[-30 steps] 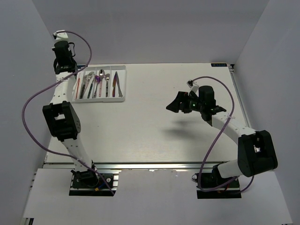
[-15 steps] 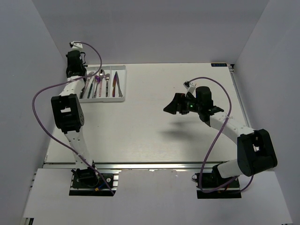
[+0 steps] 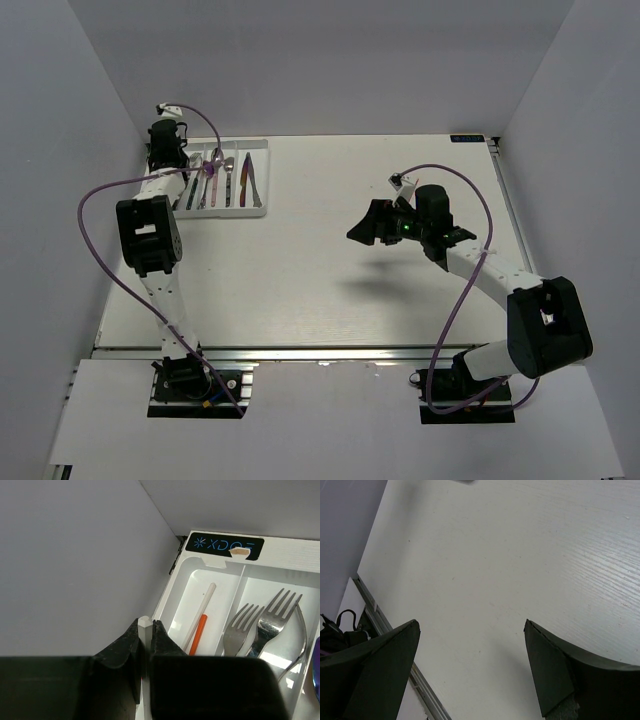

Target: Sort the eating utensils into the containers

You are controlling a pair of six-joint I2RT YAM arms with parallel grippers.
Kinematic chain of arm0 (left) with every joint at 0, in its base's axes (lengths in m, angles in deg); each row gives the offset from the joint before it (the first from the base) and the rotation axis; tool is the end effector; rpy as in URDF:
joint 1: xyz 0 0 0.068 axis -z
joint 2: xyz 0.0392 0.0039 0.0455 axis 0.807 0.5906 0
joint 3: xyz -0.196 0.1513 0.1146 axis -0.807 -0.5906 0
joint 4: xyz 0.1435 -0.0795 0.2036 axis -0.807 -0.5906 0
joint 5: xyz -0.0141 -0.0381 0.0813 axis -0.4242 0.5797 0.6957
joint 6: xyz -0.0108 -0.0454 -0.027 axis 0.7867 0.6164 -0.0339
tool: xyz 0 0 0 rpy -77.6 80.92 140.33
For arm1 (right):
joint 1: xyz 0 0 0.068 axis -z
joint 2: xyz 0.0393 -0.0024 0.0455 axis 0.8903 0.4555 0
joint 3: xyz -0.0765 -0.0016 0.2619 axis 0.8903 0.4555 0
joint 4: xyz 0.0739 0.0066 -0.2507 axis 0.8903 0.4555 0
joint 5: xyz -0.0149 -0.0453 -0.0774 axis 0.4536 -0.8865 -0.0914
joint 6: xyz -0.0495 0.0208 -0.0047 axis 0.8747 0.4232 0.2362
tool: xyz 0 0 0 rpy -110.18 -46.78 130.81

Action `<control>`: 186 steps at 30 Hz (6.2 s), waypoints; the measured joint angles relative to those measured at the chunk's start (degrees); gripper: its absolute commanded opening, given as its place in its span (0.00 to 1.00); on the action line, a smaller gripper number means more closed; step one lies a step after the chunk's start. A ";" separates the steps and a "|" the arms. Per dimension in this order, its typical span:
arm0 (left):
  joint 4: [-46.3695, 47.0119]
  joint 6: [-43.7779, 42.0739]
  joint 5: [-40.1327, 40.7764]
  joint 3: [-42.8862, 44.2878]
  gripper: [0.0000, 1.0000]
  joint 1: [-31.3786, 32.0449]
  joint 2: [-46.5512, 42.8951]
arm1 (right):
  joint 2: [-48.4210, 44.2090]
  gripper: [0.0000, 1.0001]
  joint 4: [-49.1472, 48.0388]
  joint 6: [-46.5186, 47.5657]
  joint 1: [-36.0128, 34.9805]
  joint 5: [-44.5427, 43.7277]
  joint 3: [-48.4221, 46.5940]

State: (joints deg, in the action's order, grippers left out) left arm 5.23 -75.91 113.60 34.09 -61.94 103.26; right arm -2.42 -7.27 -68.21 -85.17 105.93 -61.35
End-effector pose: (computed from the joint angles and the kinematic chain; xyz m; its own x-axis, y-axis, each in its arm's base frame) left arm 0.5224 0.0907 0.2191 -0.4820 0.2578 -0.8374 -0.3969 0.7878 0.4710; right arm 0.2788 0.1331 0.2449 -0.6597 0.1270 -0.7407 -0.5163 0.6395 0.5696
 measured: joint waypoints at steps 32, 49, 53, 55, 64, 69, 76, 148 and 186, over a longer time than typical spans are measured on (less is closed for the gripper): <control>-14.64 35.52 -7.50 -16.76 0.98 -1.60 -42.60 | 26.23 0.89 20.24 4.98 0.85 -42.56 -30.77; -20.31 41.24 -19.65 -41.72 0.98 -1.09 -56.48 | 39.82 0.23 25.20 -2.49 5.22 -51.52 -37.00; -20.57 41.51 -21.09 -41.68 0.98 -0.98 -56.54 | 38.49 0.00 22.88 -3.10 5.68 -50.77 -34.29; -20.81 41.55 -21.42 -41.46 0.98 -0.63 -56.54 | 38.07 0.00 21.90 -3.28 5.92 -50.16 -33.44; -8.70 52.22 -35.98 -45.66 0.98 11.34 -54.38 | 25.79 0.00 6.01 -5.11 5.97 -18.47 -12.61; 7.02 62.58 -47.25 -53.77 0.98 22.29 -48.89 | 21.77 0.00 -18.73 -18.56 2.93 4.17 -3.10; 12.57 65.20 -49.46 -53.92 0.96 28.48 -46.16 | 21.31 0.00 -49.07 -36.63 -3.61 16.61 -1.95; -11.13 6.25 -2.08 -0.02 0.70 -3.82 0.87 | -3.67 0.89 -1.79 -1.62 -2.62 -1.53 6.69; -35.78 40.15 -15.93 -61.26 0.98 11.69 -101.74 | -43.93 0.89 39.82 11.56 -3.26 -44.70 -2.38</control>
State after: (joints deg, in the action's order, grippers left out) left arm -30.55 -35.75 97.67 -27.18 -50.25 1.52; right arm -46.35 32.56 -56.64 -88.42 61.23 -63.73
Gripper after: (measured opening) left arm 0.982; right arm 0.894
